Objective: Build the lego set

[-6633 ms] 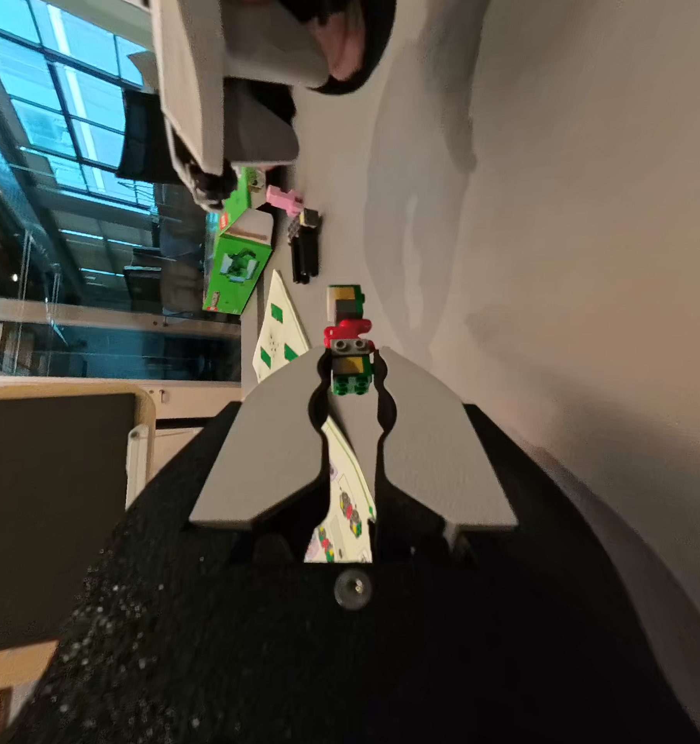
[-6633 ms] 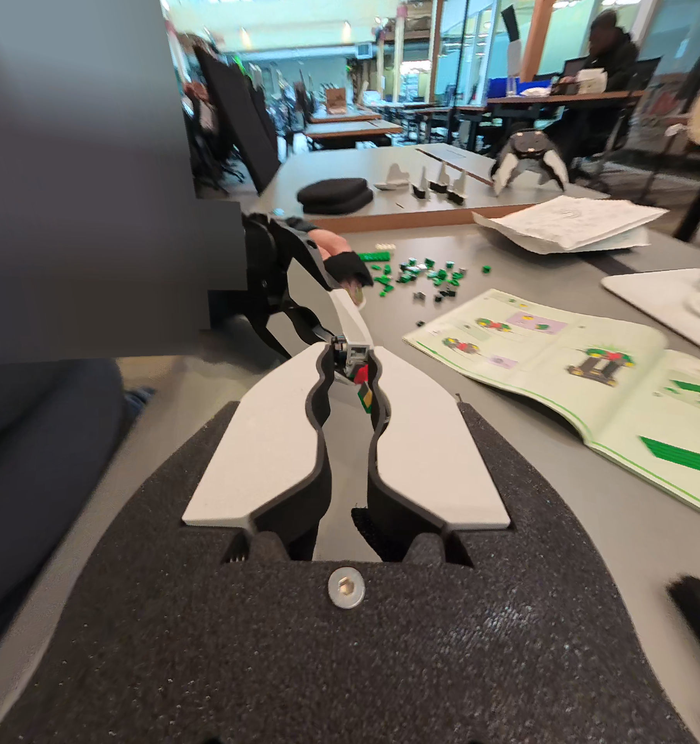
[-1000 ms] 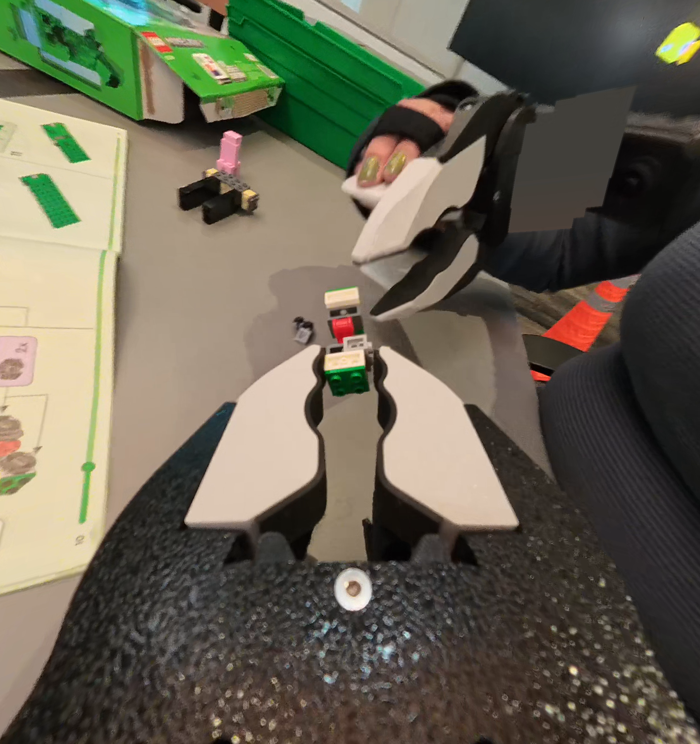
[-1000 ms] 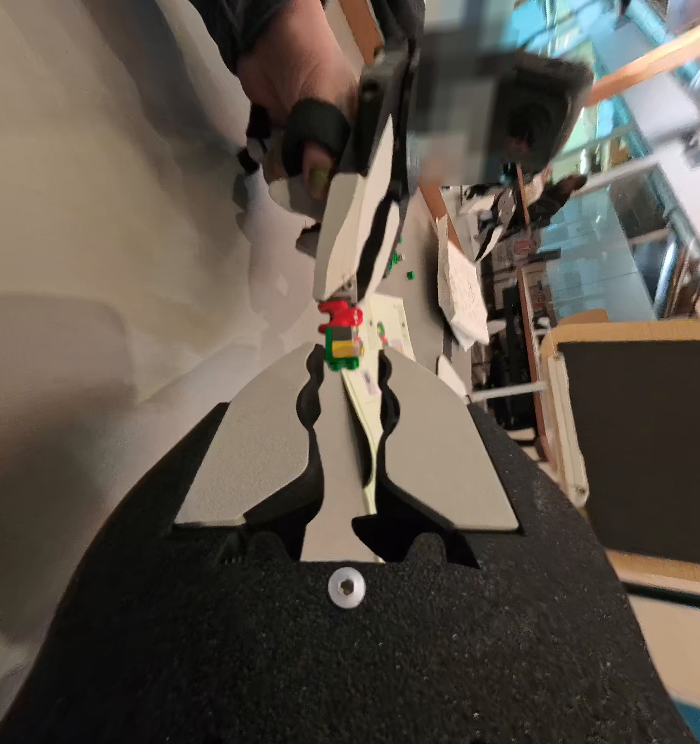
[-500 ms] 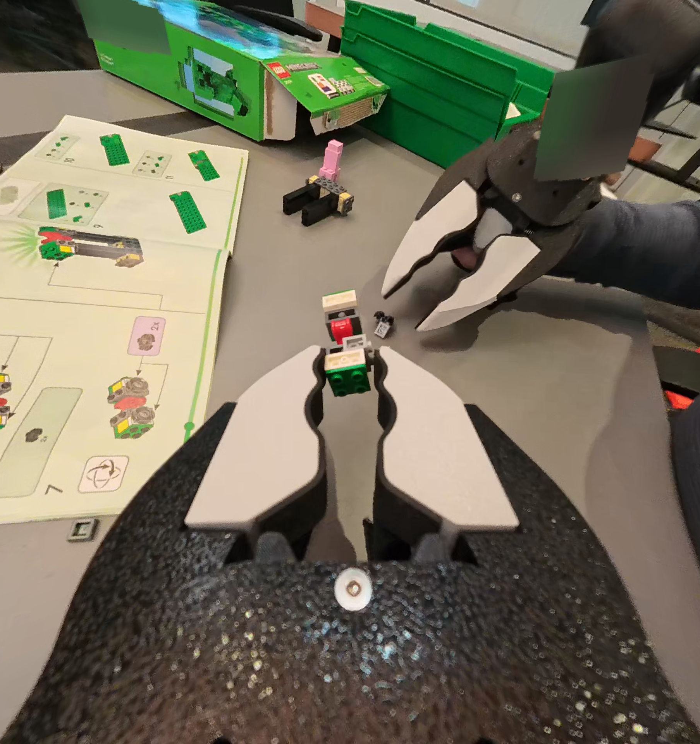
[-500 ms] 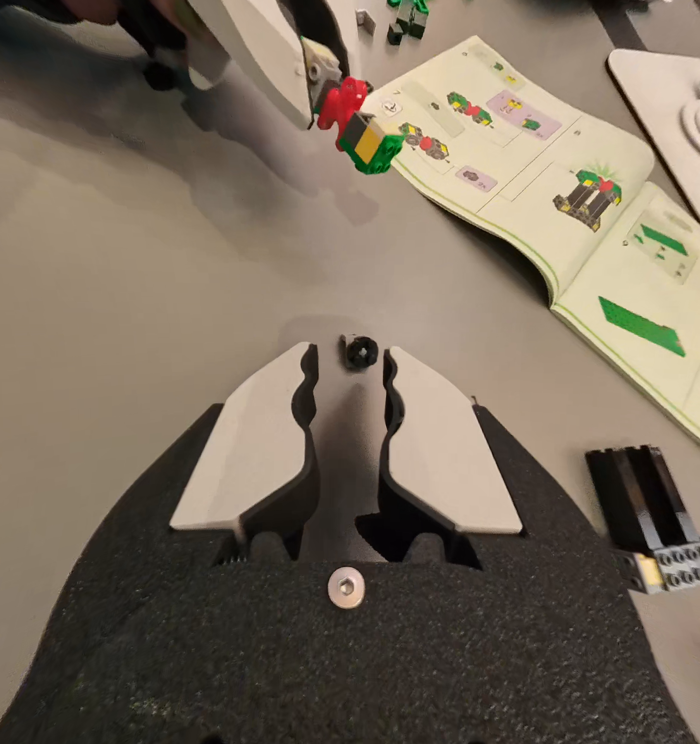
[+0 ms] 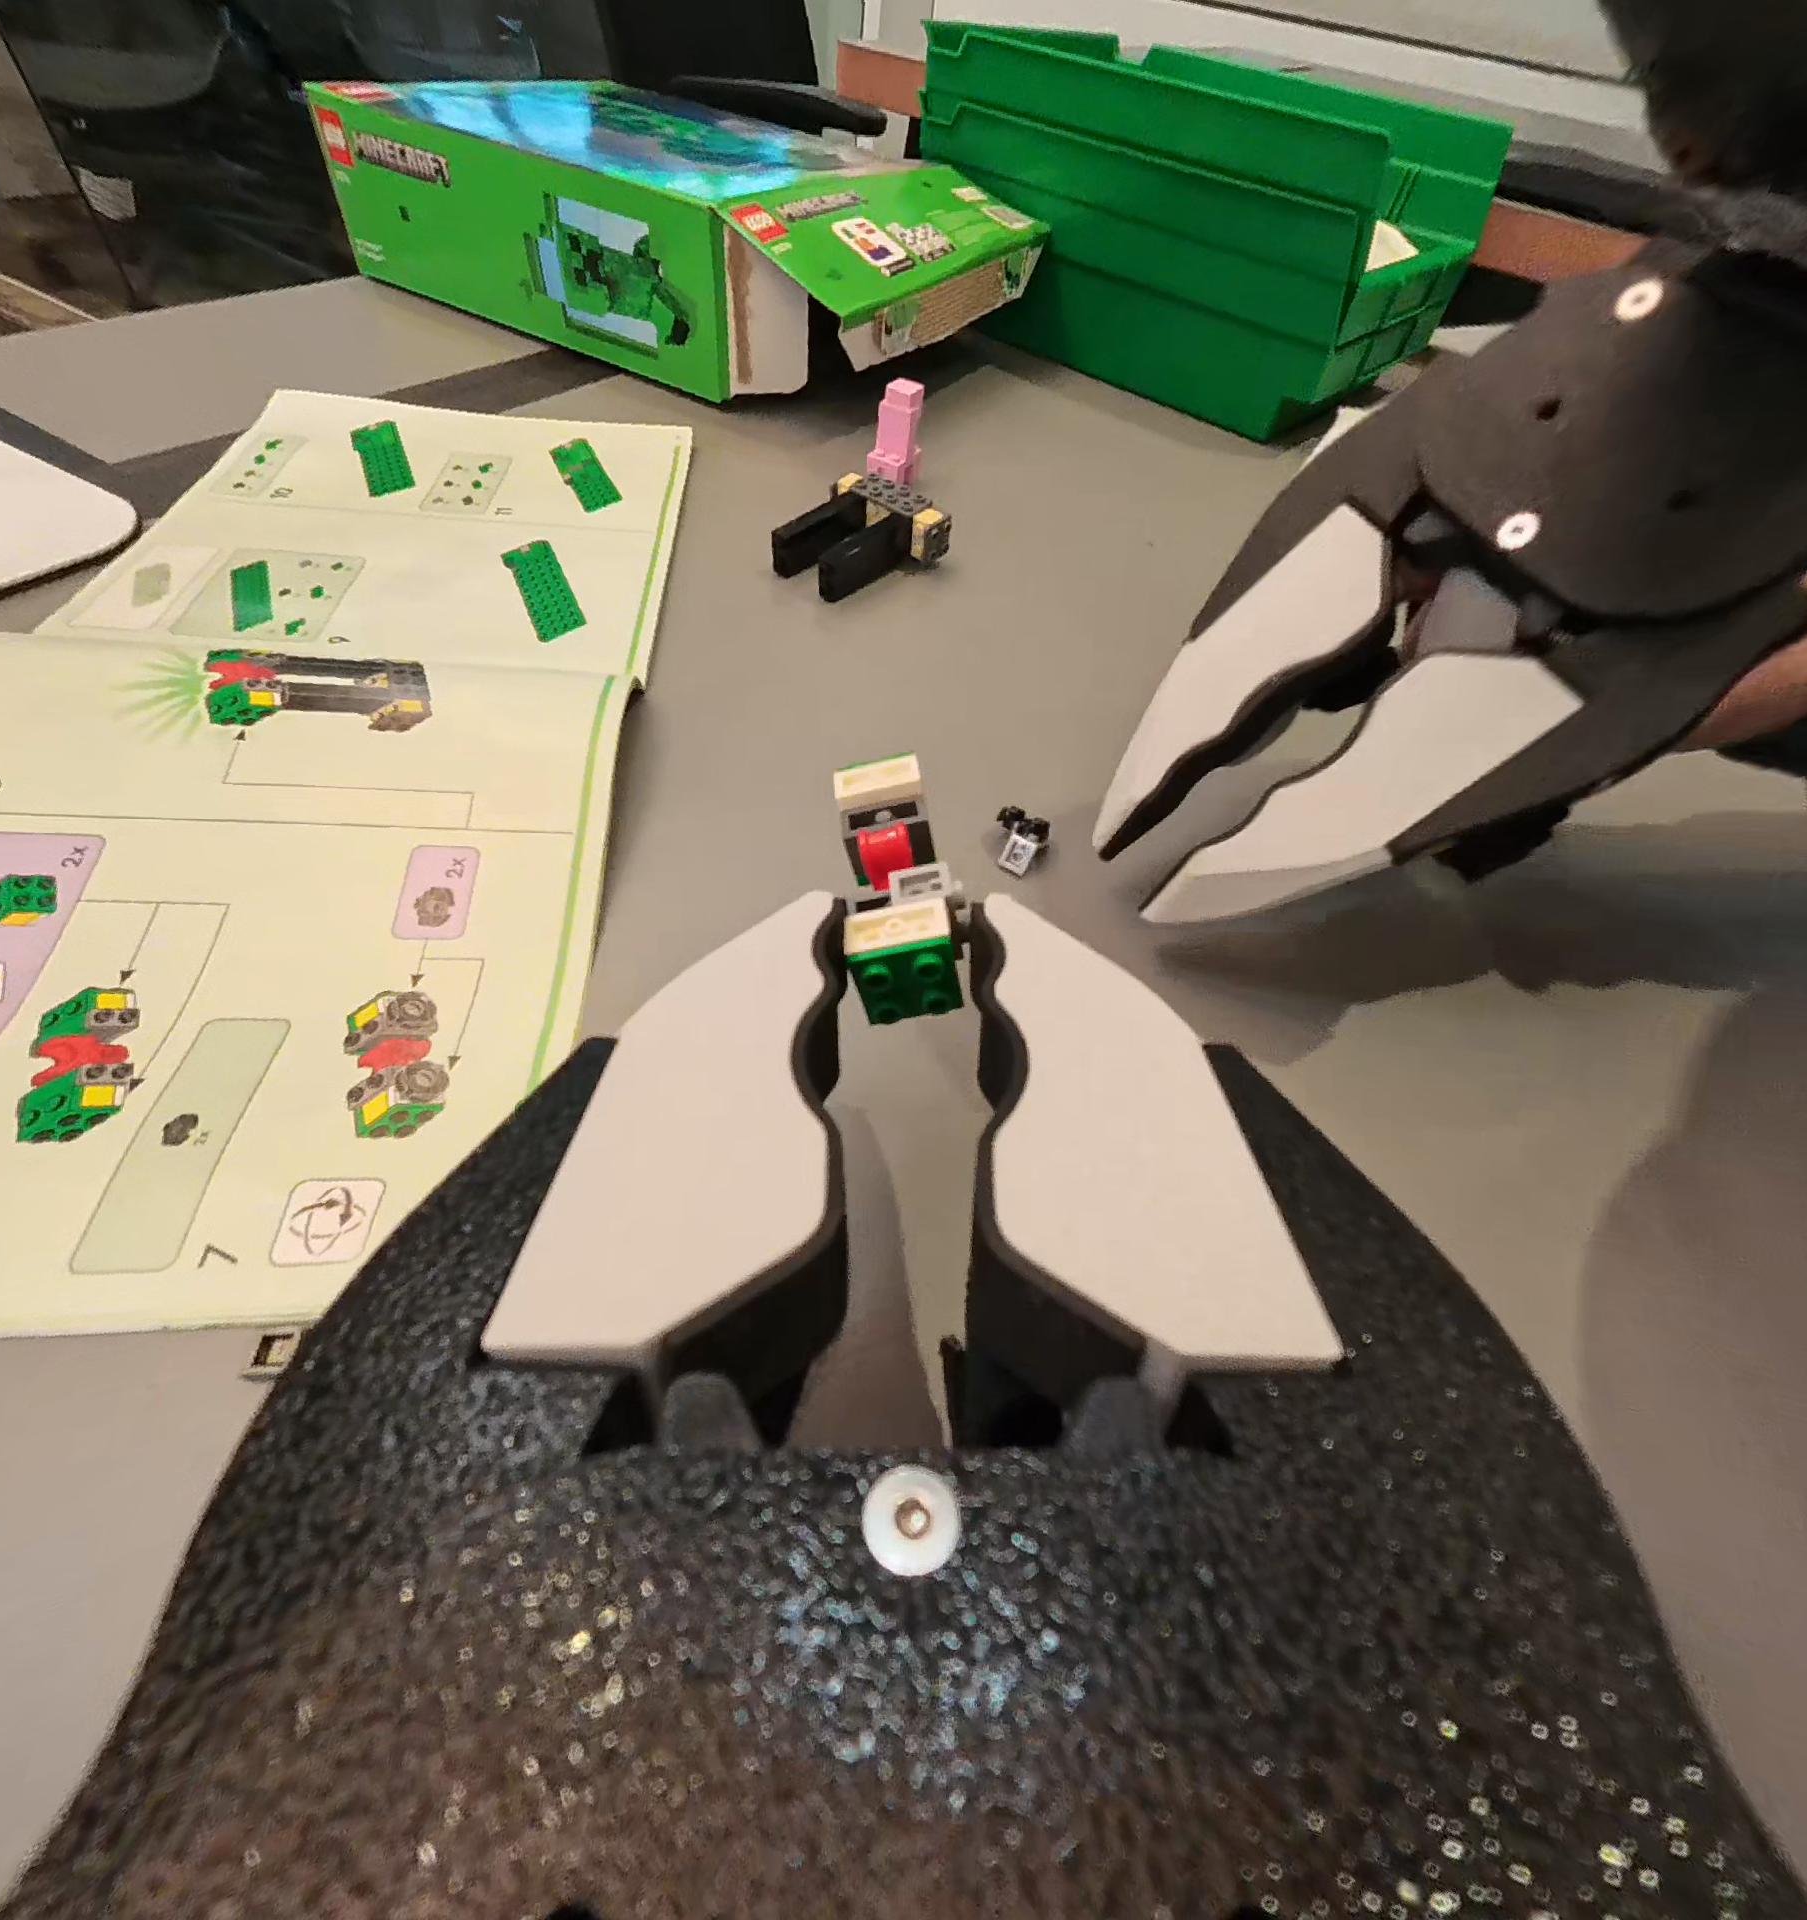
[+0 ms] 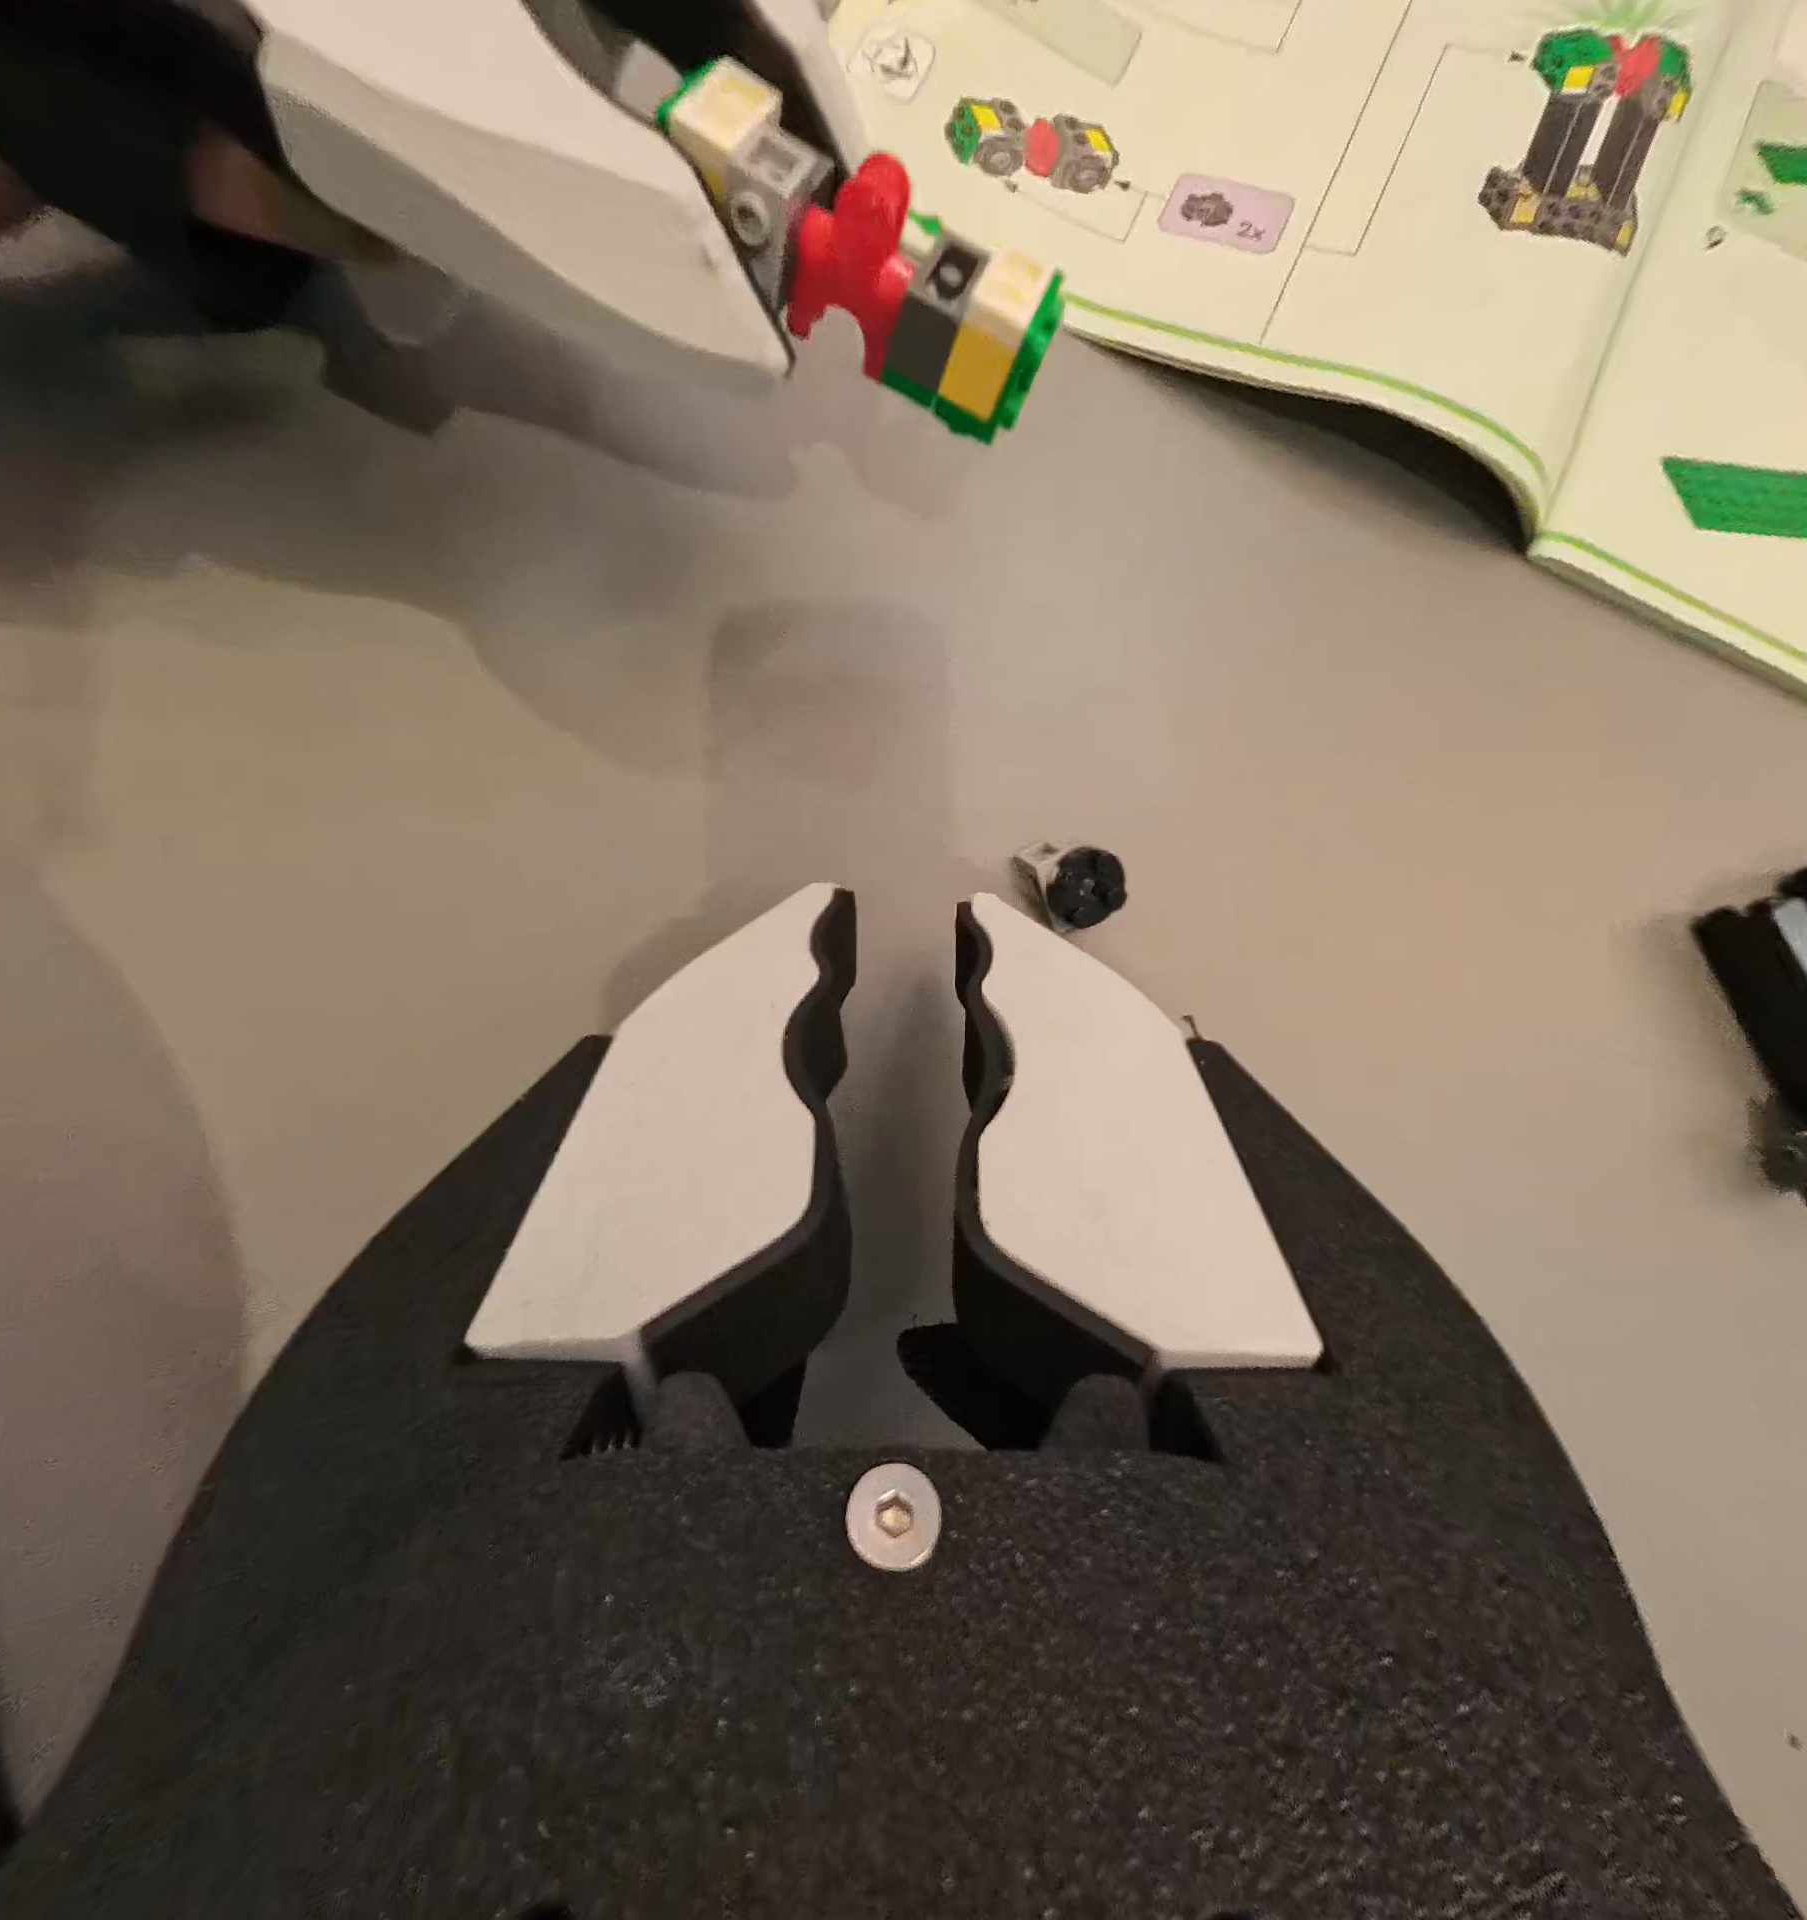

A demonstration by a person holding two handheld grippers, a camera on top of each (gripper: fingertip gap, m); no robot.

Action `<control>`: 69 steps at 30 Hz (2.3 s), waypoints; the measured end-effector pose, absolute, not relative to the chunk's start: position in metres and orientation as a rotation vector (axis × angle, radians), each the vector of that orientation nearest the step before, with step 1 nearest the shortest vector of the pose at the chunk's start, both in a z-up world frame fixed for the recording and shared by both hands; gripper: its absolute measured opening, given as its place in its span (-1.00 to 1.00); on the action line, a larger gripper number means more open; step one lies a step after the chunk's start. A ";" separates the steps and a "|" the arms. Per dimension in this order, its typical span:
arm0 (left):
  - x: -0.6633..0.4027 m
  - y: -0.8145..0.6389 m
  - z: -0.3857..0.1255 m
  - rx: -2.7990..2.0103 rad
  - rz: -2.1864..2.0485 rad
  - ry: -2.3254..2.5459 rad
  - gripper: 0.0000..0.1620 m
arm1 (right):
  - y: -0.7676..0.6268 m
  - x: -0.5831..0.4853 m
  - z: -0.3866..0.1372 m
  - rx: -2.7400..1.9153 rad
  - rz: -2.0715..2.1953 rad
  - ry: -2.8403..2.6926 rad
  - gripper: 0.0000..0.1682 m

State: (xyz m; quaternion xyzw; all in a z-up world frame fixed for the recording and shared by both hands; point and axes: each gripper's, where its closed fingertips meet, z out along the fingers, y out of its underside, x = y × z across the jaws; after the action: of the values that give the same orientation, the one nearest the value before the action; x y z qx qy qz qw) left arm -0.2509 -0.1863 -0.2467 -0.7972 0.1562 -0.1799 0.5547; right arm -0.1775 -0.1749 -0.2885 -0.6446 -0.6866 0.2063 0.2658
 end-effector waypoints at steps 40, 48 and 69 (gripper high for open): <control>-0.268 -0.176 -0.219 -1.713 -0.303 0.147 -0.74 | -0.174 -0.237 -0.190 -1.091 0.784 -1.435 -0.81; -0.266 -0.179 -0.208 -1.639 -0.170 0.203 -0.74 | -0.168 -0.246 -0.191 -1.079 0.681 -1.377 -0.81; -0.258 -0.180 -0.206 -1.623 -0.120 0.246 -0.74 | -0.167 -0.251 -0.203 -1.210 0.711 -1.284 -0.81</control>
State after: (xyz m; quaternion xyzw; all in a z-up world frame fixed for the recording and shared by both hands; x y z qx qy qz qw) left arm -0.2583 -0.1798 -0.2059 -0.7231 0.1097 -0.0533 0.6799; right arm -0.2512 -0.1671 -0.2028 -0.5178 -0.5496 0.3042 0.5808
